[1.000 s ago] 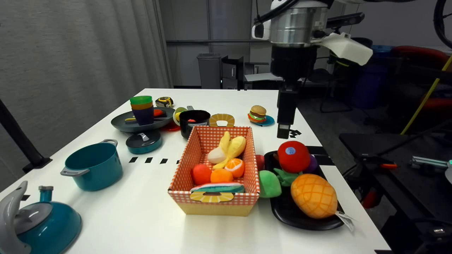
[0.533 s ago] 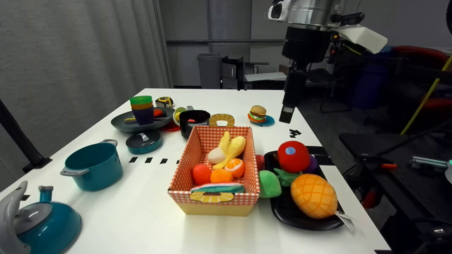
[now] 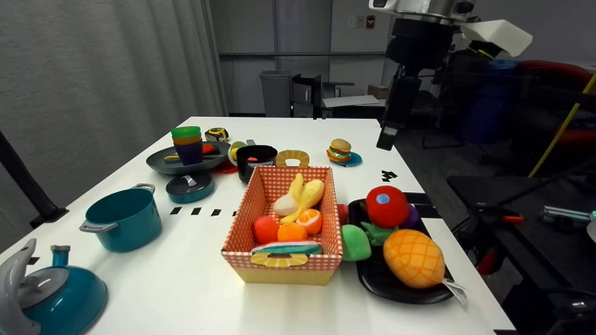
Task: Pick up the mango and green fruit plush toy from the box and put them on the black tray
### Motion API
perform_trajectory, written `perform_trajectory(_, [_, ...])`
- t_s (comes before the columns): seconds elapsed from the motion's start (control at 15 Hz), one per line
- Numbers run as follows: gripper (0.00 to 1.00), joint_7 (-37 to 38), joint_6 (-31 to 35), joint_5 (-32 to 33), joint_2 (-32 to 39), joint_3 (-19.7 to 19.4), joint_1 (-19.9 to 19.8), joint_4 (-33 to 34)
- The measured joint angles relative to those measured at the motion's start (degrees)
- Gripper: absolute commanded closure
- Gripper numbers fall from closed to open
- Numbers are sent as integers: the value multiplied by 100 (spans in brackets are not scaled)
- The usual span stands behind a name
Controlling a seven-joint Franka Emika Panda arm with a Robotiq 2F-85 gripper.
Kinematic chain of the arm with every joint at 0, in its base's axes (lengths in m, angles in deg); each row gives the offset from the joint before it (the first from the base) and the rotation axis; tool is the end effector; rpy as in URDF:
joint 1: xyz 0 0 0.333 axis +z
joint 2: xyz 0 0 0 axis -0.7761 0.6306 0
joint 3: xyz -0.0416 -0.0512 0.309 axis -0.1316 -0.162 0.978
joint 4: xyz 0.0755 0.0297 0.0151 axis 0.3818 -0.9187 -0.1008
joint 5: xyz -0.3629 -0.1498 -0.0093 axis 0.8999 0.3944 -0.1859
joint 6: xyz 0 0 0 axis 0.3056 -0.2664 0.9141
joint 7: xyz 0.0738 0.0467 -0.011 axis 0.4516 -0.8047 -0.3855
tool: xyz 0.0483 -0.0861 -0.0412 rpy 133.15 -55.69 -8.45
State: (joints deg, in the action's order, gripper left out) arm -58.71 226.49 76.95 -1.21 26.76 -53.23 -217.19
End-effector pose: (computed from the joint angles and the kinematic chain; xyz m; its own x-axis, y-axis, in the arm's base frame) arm 0.4413 -0.0336 0.3554 0.9491 -0.2574 0.1816 -0.2586 -0.9658 -0.0171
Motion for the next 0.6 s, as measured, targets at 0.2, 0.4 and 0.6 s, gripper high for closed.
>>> perform_trajectory(0.2, [0,0,0,0,-57,11,-2,-44])
perform_trajectory(0.4, [0,0,0,0,-58,11,-6,-45])
perform_trajectory(0.6, [0,0,0,0,-58,12,-7,-45])
